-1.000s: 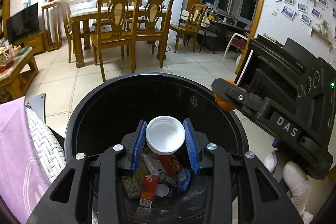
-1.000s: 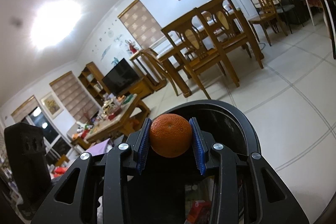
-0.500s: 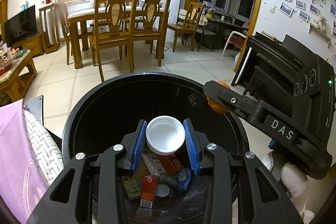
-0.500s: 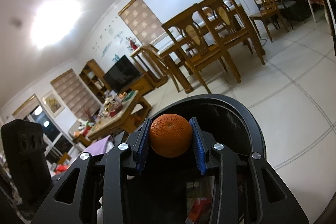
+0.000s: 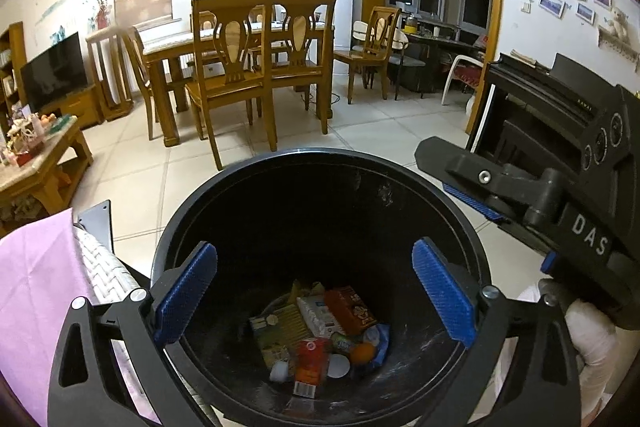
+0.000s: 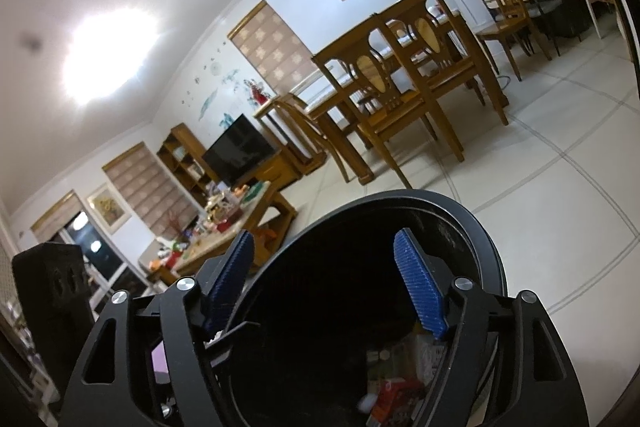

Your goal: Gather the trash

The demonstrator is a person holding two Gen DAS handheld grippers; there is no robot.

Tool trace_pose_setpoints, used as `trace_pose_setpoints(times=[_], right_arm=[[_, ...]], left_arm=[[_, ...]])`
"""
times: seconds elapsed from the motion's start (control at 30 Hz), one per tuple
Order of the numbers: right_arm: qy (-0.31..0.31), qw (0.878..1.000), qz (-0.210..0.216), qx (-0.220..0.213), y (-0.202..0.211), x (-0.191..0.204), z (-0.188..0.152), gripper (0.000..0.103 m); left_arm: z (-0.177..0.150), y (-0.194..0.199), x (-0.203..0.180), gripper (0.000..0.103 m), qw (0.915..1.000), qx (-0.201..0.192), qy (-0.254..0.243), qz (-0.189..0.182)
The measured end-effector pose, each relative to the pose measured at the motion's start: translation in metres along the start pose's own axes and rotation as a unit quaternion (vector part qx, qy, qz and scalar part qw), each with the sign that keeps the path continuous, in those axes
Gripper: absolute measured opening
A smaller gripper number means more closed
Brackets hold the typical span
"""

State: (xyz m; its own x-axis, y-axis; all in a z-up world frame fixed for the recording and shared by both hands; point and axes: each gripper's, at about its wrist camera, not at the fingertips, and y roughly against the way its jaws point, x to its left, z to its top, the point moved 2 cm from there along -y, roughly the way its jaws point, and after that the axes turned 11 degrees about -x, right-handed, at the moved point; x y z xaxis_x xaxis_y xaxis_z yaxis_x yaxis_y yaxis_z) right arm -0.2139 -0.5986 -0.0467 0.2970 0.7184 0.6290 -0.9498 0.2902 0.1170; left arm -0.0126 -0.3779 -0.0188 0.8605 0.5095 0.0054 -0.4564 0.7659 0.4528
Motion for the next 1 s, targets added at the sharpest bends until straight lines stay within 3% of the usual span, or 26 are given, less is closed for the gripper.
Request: trace_pose_setpoints(times=[0.23,0.4,0.47,0.63,0.77,1.0], right_arm=[[0.001,1.0,-0.004,0.001,0.004,-0.001,0.001,0.078],[0.001,1.0,-0.014,0.001,0.007,0.0,-0.002,0.096],[0.004,1.0,-0.019,0.004,0.007,0.004,-0.006,0.098],[0.039,0.998,-0.048,0.027,-0.005,0.025,-0.019,0.098],[0.091,0.994,-0.06,0.017,-0.008,0.053,-0.033,0.098],[0.138,0.99,-0.003,0.022,-0.012,0.124,-0.058,0.098]], left_arm=[[-0.002,0.005,0.008,0.098,1.0,0.002,0.005,0.007],[-0.004,0.018,0.017,0.098,0.9999,-0.008,0.012,0.008],[-0.006,0.025,0.022,0.098,0.9997,-0.013,0.016,0.015],[-0.012,0.054,0.049,0.098,0.9973,-0.026,0.036,0.058],[-0.02,0.088,0.078,0.098,0.9911,-0.052,0.058,0.108],[-0.034,0.155,0.123,0.098,0.9745,-0.094,0.085,0.185]])
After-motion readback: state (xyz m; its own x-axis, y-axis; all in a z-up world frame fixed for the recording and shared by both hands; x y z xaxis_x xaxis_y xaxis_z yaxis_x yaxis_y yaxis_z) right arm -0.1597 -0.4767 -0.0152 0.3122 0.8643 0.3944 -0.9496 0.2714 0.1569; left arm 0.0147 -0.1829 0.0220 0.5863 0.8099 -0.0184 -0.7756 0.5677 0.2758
